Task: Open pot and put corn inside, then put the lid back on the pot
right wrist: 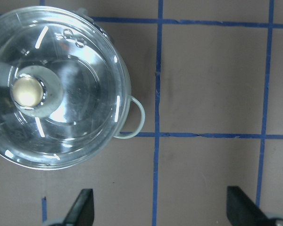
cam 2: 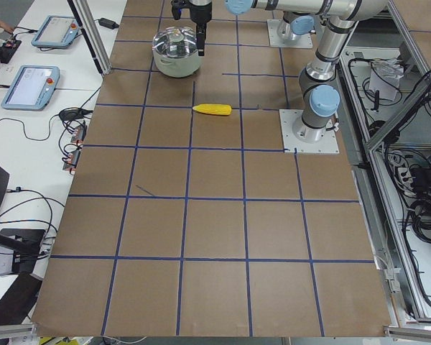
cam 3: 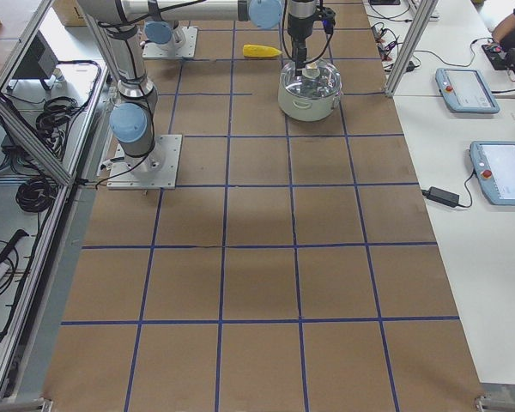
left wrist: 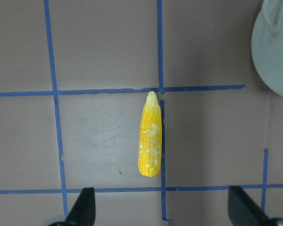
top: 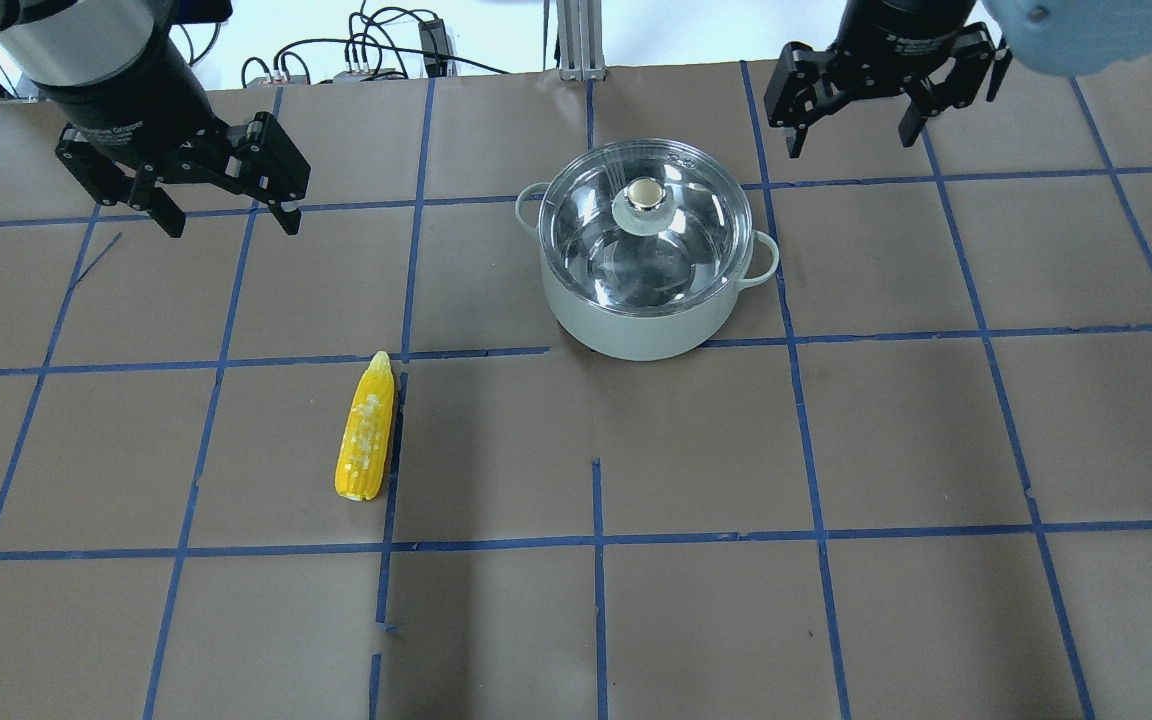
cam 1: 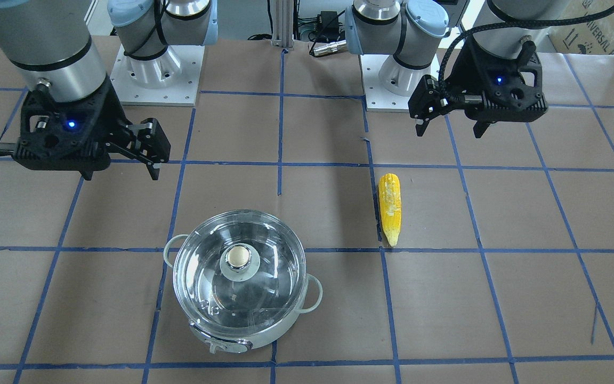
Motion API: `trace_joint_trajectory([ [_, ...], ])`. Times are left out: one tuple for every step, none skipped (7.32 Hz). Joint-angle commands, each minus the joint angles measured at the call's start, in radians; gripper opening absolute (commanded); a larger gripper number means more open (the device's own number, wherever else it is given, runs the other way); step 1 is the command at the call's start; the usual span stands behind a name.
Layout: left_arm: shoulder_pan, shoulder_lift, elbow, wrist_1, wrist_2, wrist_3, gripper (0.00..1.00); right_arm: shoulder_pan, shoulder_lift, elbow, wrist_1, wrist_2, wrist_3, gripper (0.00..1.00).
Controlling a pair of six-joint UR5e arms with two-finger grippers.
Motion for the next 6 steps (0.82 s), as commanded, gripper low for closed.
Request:
trace_joint_trajectory([
  [0.0, -0.003, 0.0, 0.011, 0.0, 0.003, 1.0, 0.073, 0.084, -0.103, 0.0, 0.008, 0.064, 1.0],
  [0.0, -0.006, 0.0, 0.045, 0.002, 0.003, 1.0, 0.079, 0.105, -0.115, -0.003, 0.016, 0.059, 1.0],
  [0.0, -0.005, -0.002, 0.047, 0.003, 0.003, 1.0, 0.085, 0.121, -0.124, -0.015, 0.068, 0.064, 1.0],
  [0.0, -0.005, -0.002, 0.047, 0.002, 0.003, 1.0, 0.086, 0.165, -0.121, -0.038, 0.071, 0.102, 1.0],
  [0.0, -0.006, -0.002, 0.047, 0.002, 0.003, 1.0, 0.089, 0.22, -0.126, -0.081, 0.068, 0.139, 1.0],
  [0.0, -0.005, -0.002, 0.047, 0.003, 0.003, 1.0, 0.098, 0.251, -0.126, -0.101, 0.053, 0.141, 1.0],
])
